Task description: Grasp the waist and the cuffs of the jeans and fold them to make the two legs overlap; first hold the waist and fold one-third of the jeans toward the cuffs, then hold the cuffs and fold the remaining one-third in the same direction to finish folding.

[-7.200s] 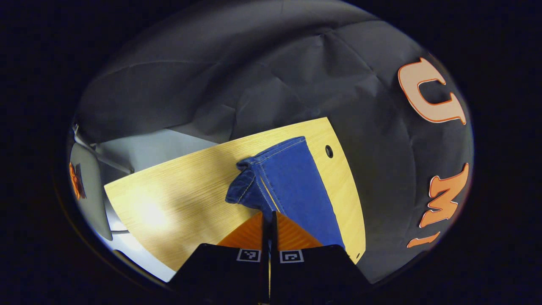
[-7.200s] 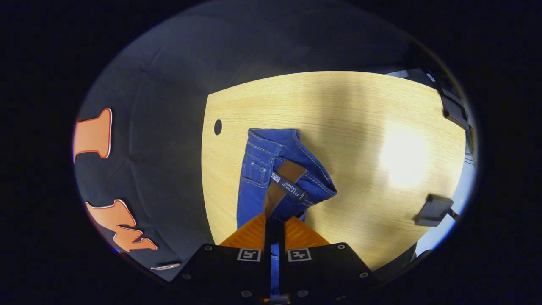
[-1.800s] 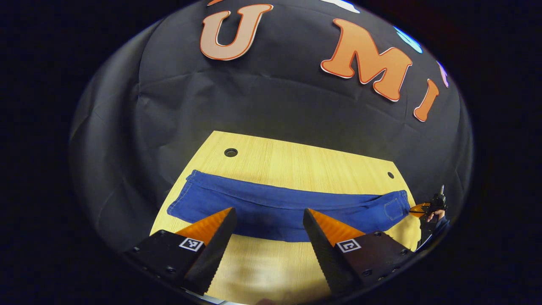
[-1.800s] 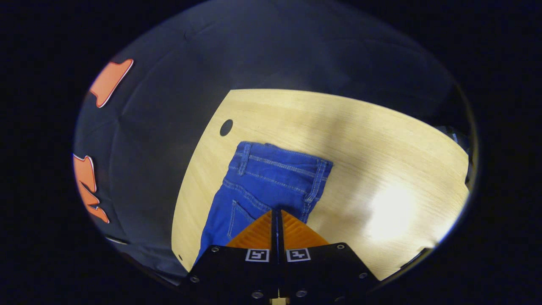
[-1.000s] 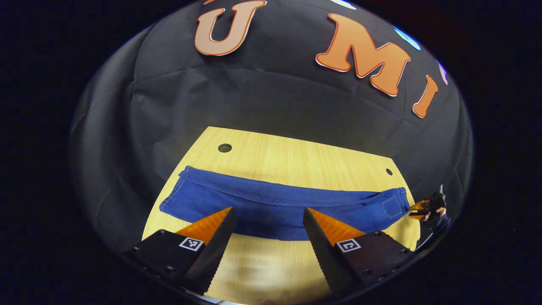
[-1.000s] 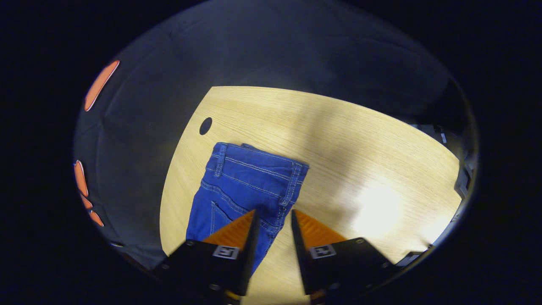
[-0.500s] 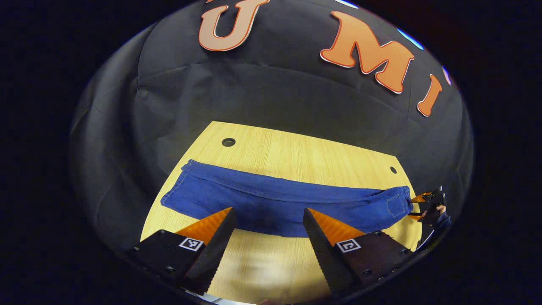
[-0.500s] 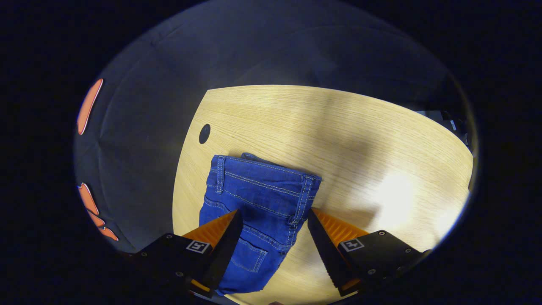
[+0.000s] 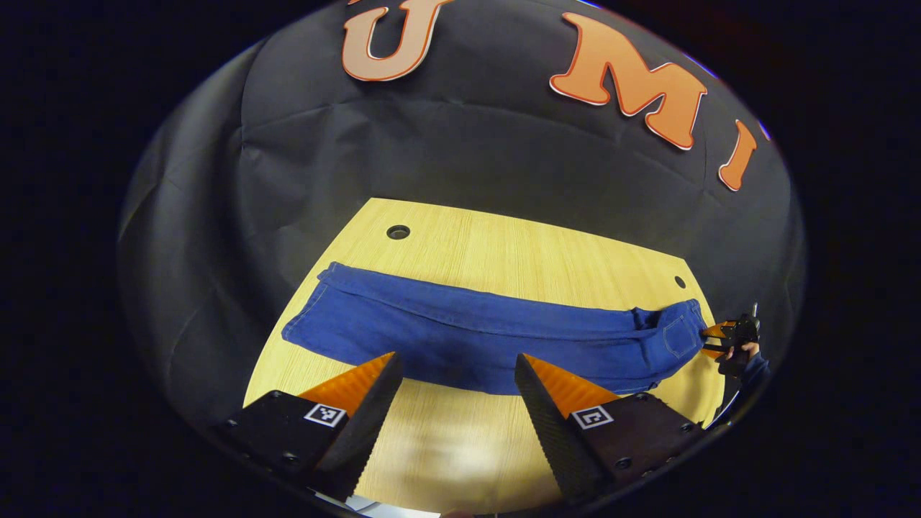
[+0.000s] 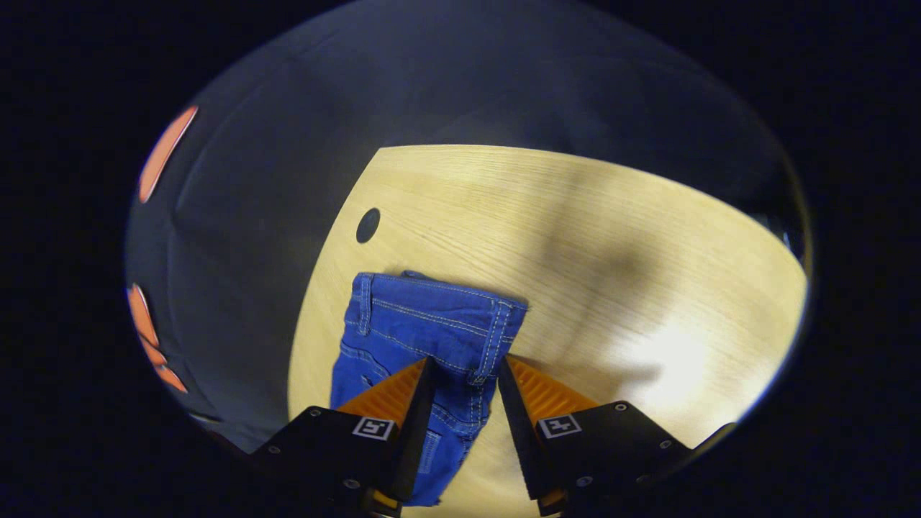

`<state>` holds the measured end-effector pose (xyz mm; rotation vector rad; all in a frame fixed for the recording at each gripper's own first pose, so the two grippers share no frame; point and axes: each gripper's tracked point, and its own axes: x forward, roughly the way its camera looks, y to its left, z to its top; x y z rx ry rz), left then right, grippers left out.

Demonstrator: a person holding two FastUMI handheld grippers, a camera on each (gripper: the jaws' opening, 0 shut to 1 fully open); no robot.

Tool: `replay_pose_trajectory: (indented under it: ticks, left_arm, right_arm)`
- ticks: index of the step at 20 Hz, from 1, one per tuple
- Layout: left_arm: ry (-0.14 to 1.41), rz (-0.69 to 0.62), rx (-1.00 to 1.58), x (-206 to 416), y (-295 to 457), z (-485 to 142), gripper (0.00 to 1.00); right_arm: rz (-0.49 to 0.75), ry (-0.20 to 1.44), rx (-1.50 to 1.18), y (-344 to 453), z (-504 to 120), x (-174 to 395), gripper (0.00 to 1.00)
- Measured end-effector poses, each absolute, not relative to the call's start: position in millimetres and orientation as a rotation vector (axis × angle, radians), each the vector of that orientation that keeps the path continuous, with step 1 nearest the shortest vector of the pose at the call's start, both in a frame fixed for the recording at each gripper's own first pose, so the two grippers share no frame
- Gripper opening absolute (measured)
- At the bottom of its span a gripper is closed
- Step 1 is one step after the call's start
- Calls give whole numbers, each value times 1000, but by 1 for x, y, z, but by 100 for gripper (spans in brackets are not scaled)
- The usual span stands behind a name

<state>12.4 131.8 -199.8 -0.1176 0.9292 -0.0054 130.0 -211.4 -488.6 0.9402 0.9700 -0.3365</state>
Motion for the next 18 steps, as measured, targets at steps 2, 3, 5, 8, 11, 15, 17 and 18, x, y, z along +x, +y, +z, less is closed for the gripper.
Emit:
replay_pose_trajectory:
  ticks: [2, 3, 5, 8, 11, 15, 17, 18]
  left_arm:
    - [932, -2, -117, 12, 133, -202, 98]
    - [932, 0, -120, 13, 132, -203, 98]
    - [934, -5, -129, 12, 130, -204, 98]
    - [937, -15, -129, 10, 130, -204, 98]
    - [933, -13, -122, 11, 135, -204, 98]
    - [924, -23, -131, 15, 136, -202, 98]
    - [921, -36, -133, 16, 137, -202, 98]
    - [920, -45, -135, 16, 137, -202, 98]
  right_arm:
    - [-331, 993, 812, -216, -491, 124, 52]
    - [-343, 1000, 803, -220, -488, 125, 53]
    - [-331, 1007, 853, -213, -493, 125, 50]
    - [-322, 979, 1011, -212, -482, 129, 20]
    - [-257, 901, 1013, -213, -466, 126, 19]
    - [-168, 792, 969, -201, -427, 125, 16]
    - [-157, 765, 928, -196, -412, 122, 13]
    - [-151, 748, 921, -192, -404, 122, 12]
